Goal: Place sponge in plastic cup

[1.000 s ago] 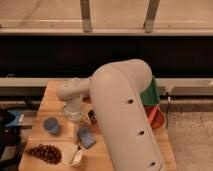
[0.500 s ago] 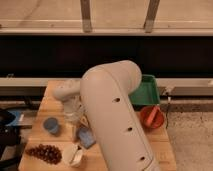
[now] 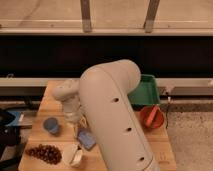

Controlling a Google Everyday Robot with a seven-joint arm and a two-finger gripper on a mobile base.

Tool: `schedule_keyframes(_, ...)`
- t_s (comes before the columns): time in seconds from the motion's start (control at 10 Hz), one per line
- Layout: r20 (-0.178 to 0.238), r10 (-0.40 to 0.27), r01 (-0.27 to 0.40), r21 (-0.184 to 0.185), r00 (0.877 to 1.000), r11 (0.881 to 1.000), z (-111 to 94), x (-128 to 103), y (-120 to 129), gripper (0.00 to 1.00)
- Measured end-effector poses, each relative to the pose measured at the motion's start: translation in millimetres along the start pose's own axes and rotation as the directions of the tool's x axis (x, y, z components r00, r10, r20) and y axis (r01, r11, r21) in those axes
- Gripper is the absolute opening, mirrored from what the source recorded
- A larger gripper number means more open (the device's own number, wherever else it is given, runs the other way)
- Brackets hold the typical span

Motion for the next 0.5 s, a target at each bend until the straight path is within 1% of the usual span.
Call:
schedule_keyframes(0.1,0.041,-0.003,0.003,0.001,0.999,1.000,-9.3,2.6,-0.9,0.00)
schedule_keyframes(0.2,0.090,-0.007,0.007,0.006,0.996,1.000,-21.6,5.9,-3.0,0.00)
schedule_keyframes(0.3,0.142,-0.017,0.015,0.014,0.990,1.000,-36.7,8.9,-4.9,0.00)
schedule_keyframes(0.4,0.204,-0.035,0.031,0.022,0.978,0.999,-53.6,10.9,-5.0,0.00)
schedule_keyframes(0.5,0.269,-0.046,0.038,0.036,0.962,0.999,-70.1,13.7,-10.6,0.00)
